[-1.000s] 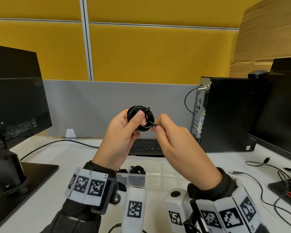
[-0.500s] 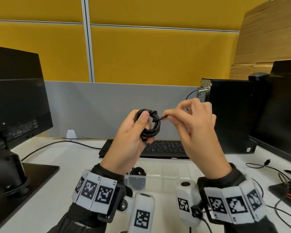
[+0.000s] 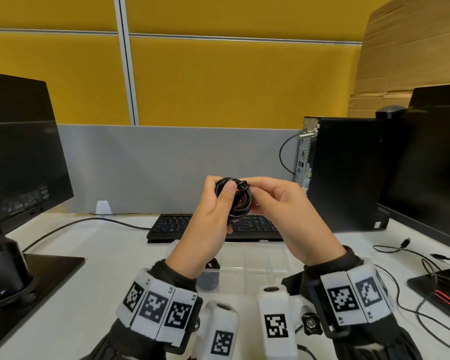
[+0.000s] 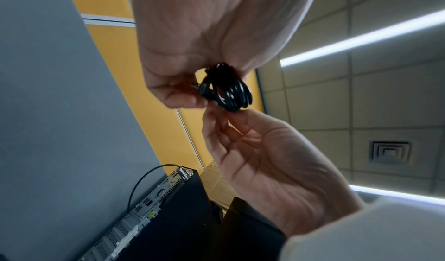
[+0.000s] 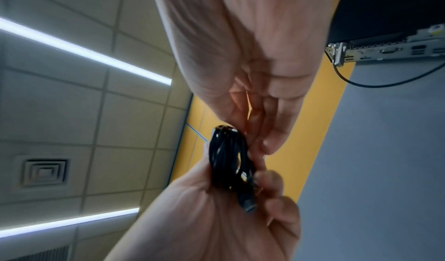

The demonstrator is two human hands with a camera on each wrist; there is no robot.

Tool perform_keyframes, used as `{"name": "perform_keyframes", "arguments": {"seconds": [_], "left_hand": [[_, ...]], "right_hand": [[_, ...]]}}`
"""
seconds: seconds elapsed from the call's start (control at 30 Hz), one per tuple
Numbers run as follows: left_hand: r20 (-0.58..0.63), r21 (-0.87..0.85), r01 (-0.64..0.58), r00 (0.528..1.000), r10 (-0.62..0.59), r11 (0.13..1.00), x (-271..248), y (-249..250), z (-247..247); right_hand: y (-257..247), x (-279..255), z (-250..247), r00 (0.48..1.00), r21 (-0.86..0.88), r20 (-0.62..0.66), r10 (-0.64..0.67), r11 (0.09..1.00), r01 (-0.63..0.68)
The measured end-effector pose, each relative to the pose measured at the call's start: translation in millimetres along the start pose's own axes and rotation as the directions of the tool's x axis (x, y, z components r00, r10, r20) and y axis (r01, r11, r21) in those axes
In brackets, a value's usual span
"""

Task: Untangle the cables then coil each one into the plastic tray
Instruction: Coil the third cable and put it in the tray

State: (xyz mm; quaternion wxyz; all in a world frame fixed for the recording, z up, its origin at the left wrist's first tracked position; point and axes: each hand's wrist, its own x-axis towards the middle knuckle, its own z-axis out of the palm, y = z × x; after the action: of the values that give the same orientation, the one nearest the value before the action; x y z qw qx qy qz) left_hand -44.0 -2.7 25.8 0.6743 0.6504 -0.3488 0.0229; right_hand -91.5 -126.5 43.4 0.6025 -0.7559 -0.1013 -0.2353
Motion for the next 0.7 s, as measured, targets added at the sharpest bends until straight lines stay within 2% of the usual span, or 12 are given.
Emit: {"name": "perform_keyframes", "arguments": {"seconds": [0.1,0.17,0.33,0.37,0.43,0.5,0.53,0.63,0.7], "left_hand": [[-0.076,0.023,-0.034,0.997,0.035,0.999,0,0,0],[-0.108,0.061,-0.066,0.991,0.073,0.996,0,-4,0],[-0.107,0.089,-0.064,0.992,0.073,0.994,3,-12,-1],[-0.094,0.034,-0.033,0.995,0.036,0.999,4,-12,-1],[-0.035,-0.211,0.087,0.995,-0.097,0.974,5,-11,1],[0.019,-0.473,0.183,0.98,-0.197,0.862,5,-11,2],[0.02,-0.548,0.202,0.973,-0.229,0.812,5,-11,2],[-0.064,-0.619,0.208,0.948,-0.313,0.757,6,-13,5],[-0.137,-0.643,0.193,0.923,-0.36,0.741,7,-16,8]], "right_hand": [[-5,-2,1,0.999,-0.033,0.038,0.007,0.999,-0.006],[-8,-4,5,1.0,-0.068,0.014,-0.008,0.998,0.009],[1,-4,10,0.999,-0.113,-0.036,-0.035,0.993,0.031],[4,-4,10,0.998,-0.1,-0.05,-0.039,0.994,0.034],[10,-4,11,0.996,-0.071,-0.083,-0.039,0.997,0.033],[16,-5,15,0.995,-0.089,-0.098,-0.037,0.996,0.028],[19,-6,18,0.993,-0.144,-0.106,-0.056,0.989,0.04],[26,-9,24,0.985,-0.413,-0.102,-0.136,0.907,0.083],[25,-13,27,0.984,-0.524,-0.059,-0.165,0.845,0.111]]}}
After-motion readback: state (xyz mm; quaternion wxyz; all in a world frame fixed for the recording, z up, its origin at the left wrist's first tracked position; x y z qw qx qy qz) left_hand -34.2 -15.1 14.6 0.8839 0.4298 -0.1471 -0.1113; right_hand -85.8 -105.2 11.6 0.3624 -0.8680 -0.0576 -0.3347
